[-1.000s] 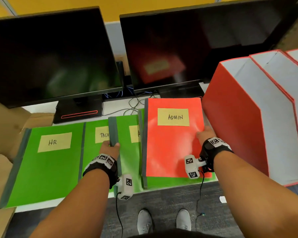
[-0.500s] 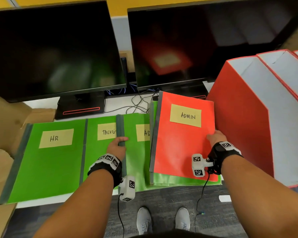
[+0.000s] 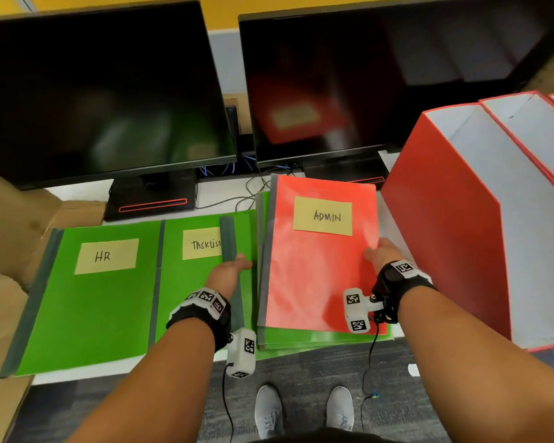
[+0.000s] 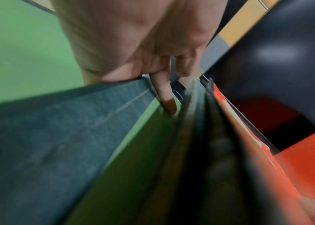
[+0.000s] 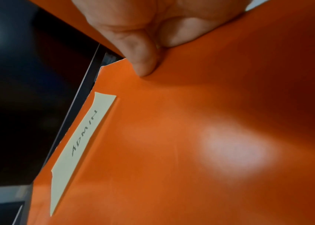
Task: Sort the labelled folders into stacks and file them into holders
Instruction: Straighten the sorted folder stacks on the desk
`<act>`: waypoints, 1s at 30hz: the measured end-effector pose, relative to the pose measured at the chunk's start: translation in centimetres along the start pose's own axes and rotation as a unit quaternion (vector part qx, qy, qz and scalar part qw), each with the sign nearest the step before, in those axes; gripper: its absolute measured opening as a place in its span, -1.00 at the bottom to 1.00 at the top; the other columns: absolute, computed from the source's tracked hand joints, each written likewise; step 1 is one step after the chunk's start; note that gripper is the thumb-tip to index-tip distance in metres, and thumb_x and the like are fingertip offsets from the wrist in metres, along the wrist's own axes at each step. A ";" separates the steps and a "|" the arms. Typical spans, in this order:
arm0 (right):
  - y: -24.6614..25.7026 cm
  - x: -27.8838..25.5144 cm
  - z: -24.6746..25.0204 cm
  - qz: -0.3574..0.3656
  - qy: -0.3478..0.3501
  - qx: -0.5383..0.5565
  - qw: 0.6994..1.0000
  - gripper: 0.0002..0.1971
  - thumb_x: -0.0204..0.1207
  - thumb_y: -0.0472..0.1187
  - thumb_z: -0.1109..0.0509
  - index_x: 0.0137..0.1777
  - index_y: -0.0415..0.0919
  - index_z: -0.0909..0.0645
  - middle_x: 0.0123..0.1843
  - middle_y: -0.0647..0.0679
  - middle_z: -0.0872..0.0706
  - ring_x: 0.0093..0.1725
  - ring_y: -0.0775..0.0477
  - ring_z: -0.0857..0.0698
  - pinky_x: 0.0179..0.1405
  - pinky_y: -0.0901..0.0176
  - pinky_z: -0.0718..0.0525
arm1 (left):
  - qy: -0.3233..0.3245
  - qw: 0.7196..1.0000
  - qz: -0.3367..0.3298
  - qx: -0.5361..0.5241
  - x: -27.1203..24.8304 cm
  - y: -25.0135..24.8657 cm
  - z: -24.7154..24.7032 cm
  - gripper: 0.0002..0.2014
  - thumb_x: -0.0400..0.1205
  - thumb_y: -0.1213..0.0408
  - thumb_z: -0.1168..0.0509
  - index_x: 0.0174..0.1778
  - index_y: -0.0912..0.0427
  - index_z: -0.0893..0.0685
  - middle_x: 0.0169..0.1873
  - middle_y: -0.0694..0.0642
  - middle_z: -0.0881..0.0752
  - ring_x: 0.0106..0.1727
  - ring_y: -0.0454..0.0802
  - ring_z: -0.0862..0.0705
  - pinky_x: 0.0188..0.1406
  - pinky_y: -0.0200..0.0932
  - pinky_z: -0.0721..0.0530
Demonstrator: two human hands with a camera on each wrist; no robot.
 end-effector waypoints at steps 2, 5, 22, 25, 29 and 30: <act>1.2 -0.5 -0.7 0.021 0.007 0.002 1.000 -0.63 0.61 -0.30 -0.24 0.41 -0.29 -0.44 0.29 -0.28 -0.62 0.26 -0.27 -0.61 0.05 0.16 -0.47 | -0.011 0.999 0.029 -0.019 0.3 0.5 -0.3 -0.45 0.67 -0.08 -0.16 0.39 0.28 -0.60 0.40 0.33 -0.56 0.41 0.24 -0.55 0.49 0.09 -0.45; 1.8 -1.0 -1.3 0.038 0.018 0.017 0.999 -0.64 0.59 -0.32 -0.26 0.39 -0.25 -0.48 0.26 -0.25 -0.65 0.21 -0.25 -0.63 -0.01 0.22 -0.45 | -0.036 0.999 -0.003 -0.027 0.1 0.3 -0.2 -0.67 0.66 0.16 -0.29 0.26 0.27 -0.68 0.32 0.24 -0.65 0.37 0.15 -0.59 0.49 0.02 -0.43; -0.2 -0.9 0.1 0.014 0.003 0.011 1.000 -0.90 0.57 -0.22 -0.24 0.02 -0.19 -0.42 -0.04 -0.18 -0.60 -0.14 -0.16 -0.55 -0.22 0.18 -0.41 | -0.095 0.995 0.000 -0.044 0.6 0.9 0.9 -0.74 0.49 0.13 -0.52 -0.04 0.21 -0.73 0.01 0.11 -0.75 0.15 0.08 -0.68 0.23 -0.16 -0.53; -0.6 0.2 1.3 -0.008 -0.025 0.034 0.999 -0.75 0.48 -0.31 -0.24 0.16 -0.16 -0.47 -0.10 -0.17 -0.64 -0.20 -0.18 -0.61 -0.24 0.16 -0.52 | -0.108 0.994 0.011 -0.014 0.4 0.8 1.1 -0.80 0.54 0.11 -0.47 -0.24 0.10 -0.61 -0.03 0.09 -0.64 0.12 0.03 -0.60 0.27 -0.15 -0.48; -1.6 1.7 2.7 -0.041 -0.056 0.090 0.994 -0.59 0.51 -0.39 -0.21 0.37 -0.22 -0.46 -0.04 -0.28 -0.62 -0.15 -0.22 -0.58 -0.16 0.10 -0.47 | -0.131 0.991 0.014 -0.011 0.0 0.3 2.0 -0.78 0.63 0.18 -0.35 -0.32 0.03 -0.52 -0.17 0.08 -0.64 0.03 0.05 -0.57 0.12 -0.23 -0.46; -1.7 1.9 2.9 -0.042 -0.056 0.096 0.993 -0.58 0.53 -0.39 -0.21 0.40 -0.22 -0.44 0.03 -0.31 -0.63 -0.11 -0.22 -0.57 -0.13 0.10 -0.46 | -0.133 0.989 0.031 -0.051 0.1 0.9 2.2 -0.89 0.66 0.23 -0.31 -0.17 0.11 -0.64 -0.03 0.15 -0.70 0.11 0.08 -0.60 0.19 -0.23 -0.47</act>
Point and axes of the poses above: each hand's wrist, its own x-axis towards the middle knuckle, its own z-axis out of the back of the hand, y = z × x, the point moved 10 cm from there along x, towards the middle knuckle
